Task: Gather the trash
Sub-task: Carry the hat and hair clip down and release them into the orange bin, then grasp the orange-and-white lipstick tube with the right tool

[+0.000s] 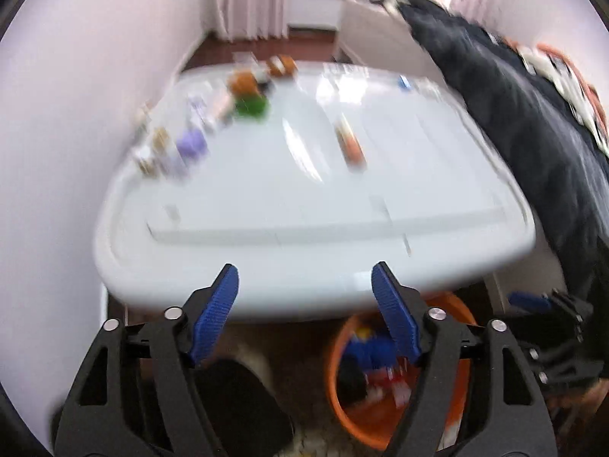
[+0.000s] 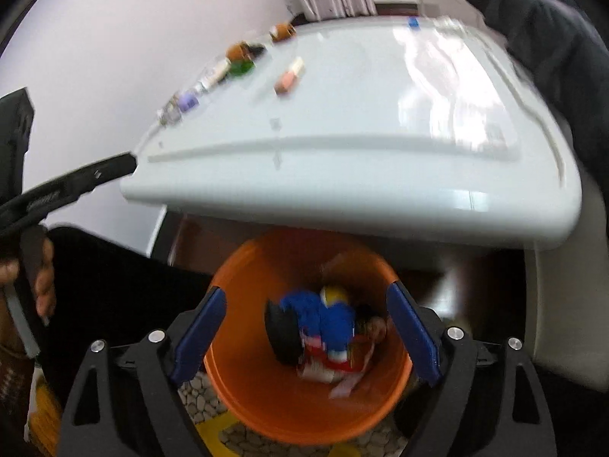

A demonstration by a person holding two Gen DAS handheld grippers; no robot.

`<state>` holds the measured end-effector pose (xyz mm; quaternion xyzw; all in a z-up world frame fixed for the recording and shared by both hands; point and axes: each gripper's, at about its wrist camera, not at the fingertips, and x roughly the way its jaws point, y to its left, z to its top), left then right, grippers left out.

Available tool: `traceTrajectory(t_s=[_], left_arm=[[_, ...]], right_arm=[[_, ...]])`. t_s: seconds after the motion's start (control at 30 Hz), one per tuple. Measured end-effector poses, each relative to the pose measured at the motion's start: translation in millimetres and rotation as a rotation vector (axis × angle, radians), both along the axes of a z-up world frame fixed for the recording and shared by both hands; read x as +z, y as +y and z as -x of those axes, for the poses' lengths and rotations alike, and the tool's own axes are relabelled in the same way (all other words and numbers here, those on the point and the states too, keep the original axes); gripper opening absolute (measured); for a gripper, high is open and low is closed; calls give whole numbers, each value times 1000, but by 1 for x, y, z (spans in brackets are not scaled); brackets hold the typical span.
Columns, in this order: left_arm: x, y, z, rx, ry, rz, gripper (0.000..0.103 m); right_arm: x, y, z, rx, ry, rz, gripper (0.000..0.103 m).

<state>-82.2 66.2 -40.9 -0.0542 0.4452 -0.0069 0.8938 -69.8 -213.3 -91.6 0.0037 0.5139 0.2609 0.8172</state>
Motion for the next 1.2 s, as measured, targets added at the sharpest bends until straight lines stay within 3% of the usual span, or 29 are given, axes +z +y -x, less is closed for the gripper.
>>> traceTrajectory(t_s=[0.07,0.2,0.3,0.43,0.5,0.6,0.93,1.2], left_arm=[[10,13,-15,40,-68,-6,74],[10,37,-26,155,-226,5,74],[5,52,-34,193,-185,106,74],[2,65,-35,217,-175,81,74],[-1,70,-34,214,-165,106,74],[-4,77,-33,221,-151,137,74],[-2,79,-32,212,-156,185,74],[-3,80,-35,207,-150,204,74]], right_arm=[[22,21,-27,9,-54,-21,99],[32,75,-80,30,-127,26,98],[11,116,-121,34,-141,105,98],[-19,157,-158,51,-136,195,98],[-26,173,-168,68,-155,208,98],[-34,190,-184,81,-112,230,98],[-45,203,-195,83,-83,266,99],[-47,199,-191,123,-130,244,99]])
